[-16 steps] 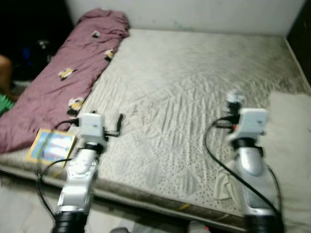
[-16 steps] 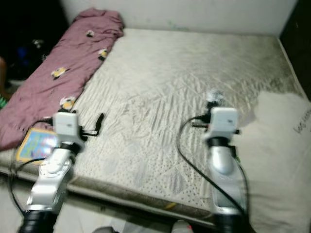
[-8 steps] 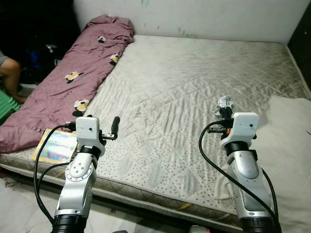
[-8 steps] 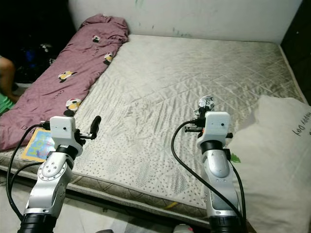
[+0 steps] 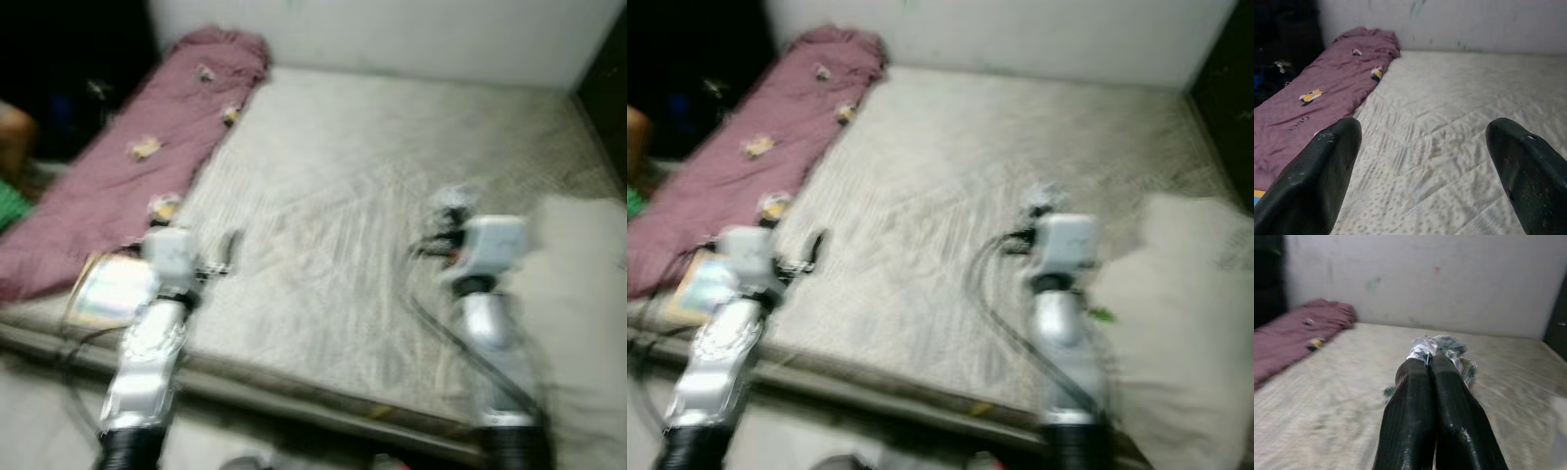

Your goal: Clean up the room

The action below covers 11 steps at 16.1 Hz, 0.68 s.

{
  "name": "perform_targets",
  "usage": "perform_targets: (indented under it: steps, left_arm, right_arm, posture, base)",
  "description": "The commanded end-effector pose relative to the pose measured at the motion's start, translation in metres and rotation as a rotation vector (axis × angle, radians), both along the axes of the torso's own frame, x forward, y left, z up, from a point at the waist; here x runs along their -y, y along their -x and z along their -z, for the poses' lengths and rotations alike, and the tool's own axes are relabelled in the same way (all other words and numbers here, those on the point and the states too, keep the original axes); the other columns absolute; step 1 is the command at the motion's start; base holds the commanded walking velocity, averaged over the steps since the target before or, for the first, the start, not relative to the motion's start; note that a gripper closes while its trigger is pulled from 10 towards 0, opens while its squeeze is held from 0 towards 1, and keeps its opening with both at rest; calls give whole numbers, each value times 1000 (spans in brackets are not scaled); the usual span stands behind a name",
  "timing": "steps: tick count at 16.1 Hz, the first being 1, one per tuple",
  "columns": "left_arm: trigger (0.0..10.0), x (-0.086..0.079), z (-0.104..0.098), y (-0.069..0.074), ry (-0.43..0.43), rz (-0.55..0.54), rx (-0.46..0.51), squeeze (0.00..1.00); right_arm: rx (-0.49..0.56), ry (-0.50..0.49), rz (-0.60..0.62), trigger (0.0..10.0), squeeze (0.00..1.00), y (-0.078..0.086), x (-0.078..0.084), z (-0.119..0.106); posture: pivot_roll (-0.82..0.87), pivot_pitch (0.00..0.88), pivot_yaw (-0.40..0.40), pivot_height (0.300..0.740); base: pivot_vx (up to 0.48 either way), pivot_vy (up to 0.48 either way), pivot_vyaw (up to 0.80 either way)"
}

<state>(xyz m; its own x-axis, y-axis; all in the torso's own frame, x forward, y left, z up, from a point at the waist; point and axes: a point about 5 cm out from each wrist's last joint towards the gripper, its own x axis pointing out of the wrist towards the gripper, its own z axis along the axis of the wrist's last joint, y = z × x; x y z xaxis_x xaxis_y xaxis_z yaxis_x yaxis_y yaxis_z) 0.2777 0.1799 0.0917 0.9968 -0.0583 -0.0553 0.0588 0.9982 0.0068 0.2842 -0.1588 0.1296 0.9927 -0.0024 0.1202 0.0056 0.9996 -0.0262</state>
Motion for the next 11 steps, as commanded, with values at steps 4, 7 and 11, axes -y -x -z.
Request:
perform_targets:
  steps: [4,7,11]
  left_arm:
    - [10000,10,-6,-7,10,30,21,0]
    - [10000,10,-7,-6,7,31,25,0]
    - [10000,7,-10,-6,-7,17,59,0]
  right_arm:
    - [-42,-2,74,10000,0,-2,14,4]
    - [-91,-47,92,10000,0,-1,15,12]
    - [-76,-57,108,10000,0,-2,11,11]
  posture:
    - [-90,0,75,740]
    - [-89,0,73,740]
    - [-88,0,70,740]
  base:
    - [0,480,-114]
    - [0,0,0]
    - [0,0,0]
